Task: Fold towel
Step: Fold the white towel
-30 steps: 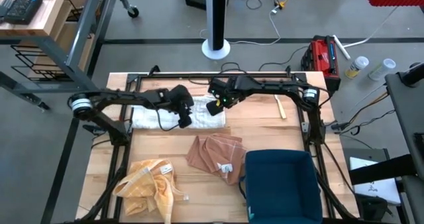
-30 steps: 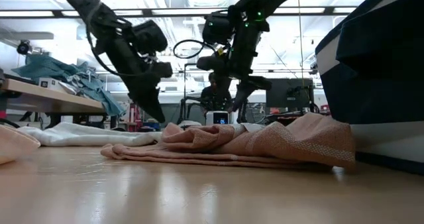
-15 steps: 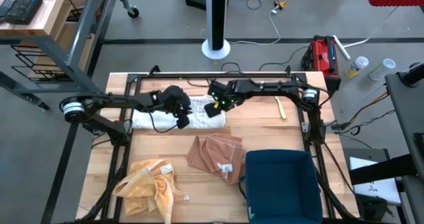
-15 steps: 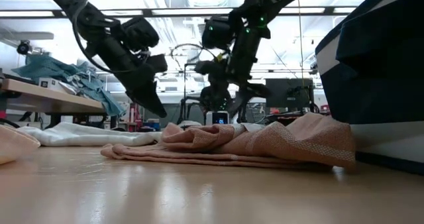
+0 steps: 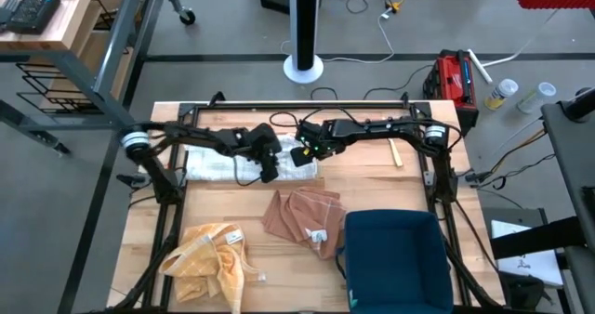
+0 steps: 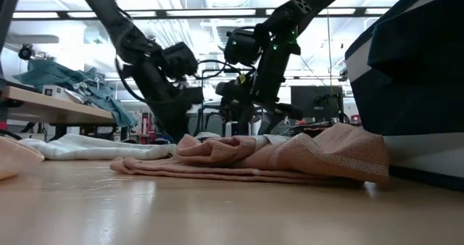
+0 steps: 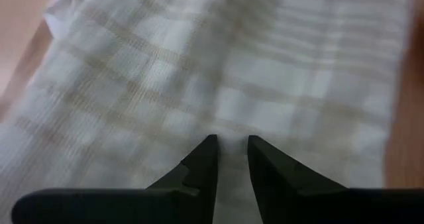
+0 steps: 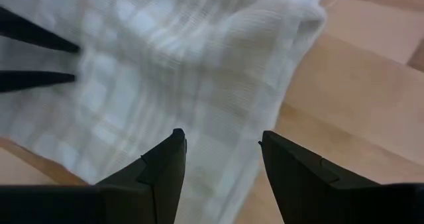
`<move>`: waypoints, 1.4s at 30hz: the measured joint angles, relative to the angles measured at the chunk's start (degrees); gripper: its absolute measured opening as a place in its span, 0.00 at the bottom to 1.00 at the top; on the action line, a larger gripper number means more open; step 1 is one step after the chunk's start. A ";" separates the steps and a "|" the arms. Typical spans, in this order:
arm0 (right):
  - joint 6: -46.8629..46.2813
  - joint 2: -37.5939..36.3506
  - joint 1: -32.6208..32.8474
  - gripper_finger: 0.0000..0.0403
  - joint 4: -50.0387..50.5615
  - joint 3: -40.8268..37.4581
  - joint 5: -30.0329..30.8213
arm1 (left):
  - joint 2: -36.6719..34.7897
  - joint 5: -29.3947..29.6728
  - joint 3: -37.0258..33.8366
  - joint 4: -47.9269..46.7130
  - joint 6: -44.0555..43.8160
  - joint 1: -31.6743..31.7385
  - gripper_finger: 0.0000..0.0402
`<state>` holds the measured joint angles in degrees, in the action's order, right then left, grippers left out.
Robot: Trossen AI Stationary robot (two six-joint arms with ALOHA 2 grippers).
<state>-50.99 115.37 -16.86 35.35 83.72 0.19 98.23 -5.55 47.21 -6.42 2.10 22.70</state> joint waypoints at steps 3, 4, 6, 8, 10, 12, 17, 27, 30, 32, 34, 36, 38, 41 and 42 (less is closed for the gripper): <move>-0.76 0.02 -0.15 0.47 -0.79 -1.29 0.99 | 1.83 -0.11 0.37 -0.04 0.15 0.01 0.19; -0.94 0.05 -0.17 0.47 -0.92 -1.64 1.36 | 2.57 -0.28 0.37 -0.13 0.17 0.07 0.19; -0.94 0.07 -0.18 0.47 -1.17 -2.41 1.52 | 2.89 -0.17 0.27 -0.01 0.24 0.04 0.19; -1.11 0.07 -0.15 0.47 -2.61 -3.40 1.48 | 2.91 -0.42 0.11 0.01 0.40 0.07 0.19; -1.56 0.07 -0.11 0.46 -4.06 -4.51 1.17 | 1.81 -0.80 -0.38 -0.14 1.02 0.04 0.19; -2.20 0.07 -0.01 0.45 -7.80 -5.83 0.25 | 1.44 -2.88 -0.72 -0.65 1.52 0.09 0.19; -3.89 0.09 0.12 0.42 -20.52 -9.79 -5.21 | 0.88 -7.35 -0.83 -0.58 1.67 -0.20 0.19; -3.45 0.15 2.45 0.40 -25.55 -10.09 -7.03 | 0.88 -5.96 -1.60 1.00 1.26 -0.28 0.19; -3.47 1.23 3.08 0.40 -27.74 -10.07 -6.13 | 0.88 -5.96 -1.60 1.14 1.24 -0.26 0.19; -3.50 2.35 2.99 0.39 -29.19 -10.07 -5.97 | 0.88 -5.94 -1.62 1.23 1.17 -0.26 0.19; -3.51 3.48 3.06 0.37 -30.84 -10.07 -5.42 | 0.90 -5.89 -1.65 1.37 0.52 -0.26 0.19; -3.51 4.16 3.41 0.34 -31.72 -9.95 -3.24 | 0.90 -5.86 -1.67 1.40 0.25 -0.26 0.19; -3.13 4.51 4.11 0.28 -31.83 -9.93 -0.39 | 0.90 -5.76 -1.69 1.42 0.17 -0.26 0.19; -0.54 4.31 4.92 0.13 -31.75 -9.90 1.91 | 0.89 -5.61 -1.73 2.16 0.12 -0.26 0.19; 0.17 4.20 5.27 0.08 -31.65 -9.83 2.78 | 0.76 -5.49 -1.76 2.53 0.11 -0.25 0.19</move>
<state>-50.82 119.57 -11.59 3.71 73.89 2.97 98.99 -11.04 45.45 -3.89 2.20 22.45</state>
